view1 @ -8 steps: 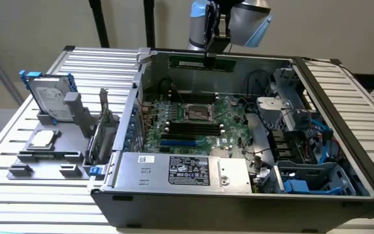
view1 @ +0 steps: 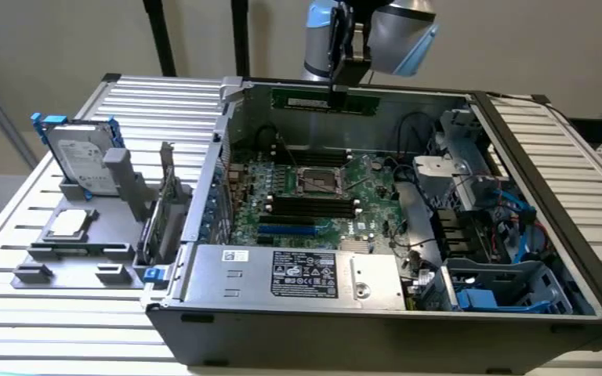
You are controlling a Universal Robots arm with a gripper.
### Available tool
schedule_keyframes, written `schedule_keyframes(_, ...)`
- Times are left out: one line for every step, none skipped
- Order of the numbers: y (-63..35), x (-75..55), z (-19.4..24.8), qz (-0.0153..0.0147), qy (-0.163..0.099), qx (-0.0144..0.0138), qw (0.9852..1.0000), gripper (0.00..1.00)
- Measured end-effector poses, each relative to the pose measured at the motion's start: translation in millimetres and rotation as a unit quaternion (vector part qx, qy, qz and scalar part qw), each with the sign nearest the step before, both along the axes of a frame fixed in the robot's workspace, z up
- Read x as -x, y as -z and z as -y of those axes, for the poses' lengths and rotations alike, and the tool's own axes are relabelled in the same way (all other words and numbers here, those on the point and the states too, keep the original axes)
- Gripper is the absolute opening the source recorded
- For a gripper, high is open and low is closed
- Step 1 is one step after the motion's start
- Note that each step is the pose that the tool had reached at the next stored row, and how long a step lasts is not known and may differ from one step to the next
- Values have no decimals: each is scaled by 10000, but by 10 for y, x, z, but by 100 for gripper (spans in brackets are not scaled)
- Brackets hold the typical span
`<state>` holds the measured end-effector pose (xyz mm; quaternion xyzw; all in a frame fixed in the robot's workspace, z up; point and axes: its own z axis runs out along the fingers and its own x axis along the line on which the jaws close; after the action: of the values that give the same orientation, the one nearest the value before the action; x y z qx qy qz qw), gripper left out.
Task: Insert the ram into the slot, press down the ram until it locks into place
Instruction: 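Insert the ram into the slot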
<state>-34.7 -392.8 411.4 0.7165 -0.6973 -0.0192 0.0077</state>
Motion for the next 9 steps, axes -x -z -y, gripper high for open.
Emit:
schedule_keyframes(0, 0, 0, 0, 0, 0, 10000, 13)
schedule_keyframes(0, 0, 0, 0, 0, 0, 10000, 13)
schedule_keyframes(0, 0, 0, 0, 0, 0, 10000, 13)
schedule_keyframes(0, 0, 0, 0, 0, 0, 10000, 13)
schedule_keyframes(0, 0, 1, 1, 0, -1, 10000, 13)
schedule_keyframes(9, 1, 2, 4, -1, -1, 10000, 13)
schedule_keyframes(26, 1, 7, 4, -2, 0, 10000, 13)
schedule_keyframes(44, 1, 13, 4, 0, 0, 10000, 13)
schedule_keyframes(62, 1, 21, 5, 0, -1, 10000, 13)
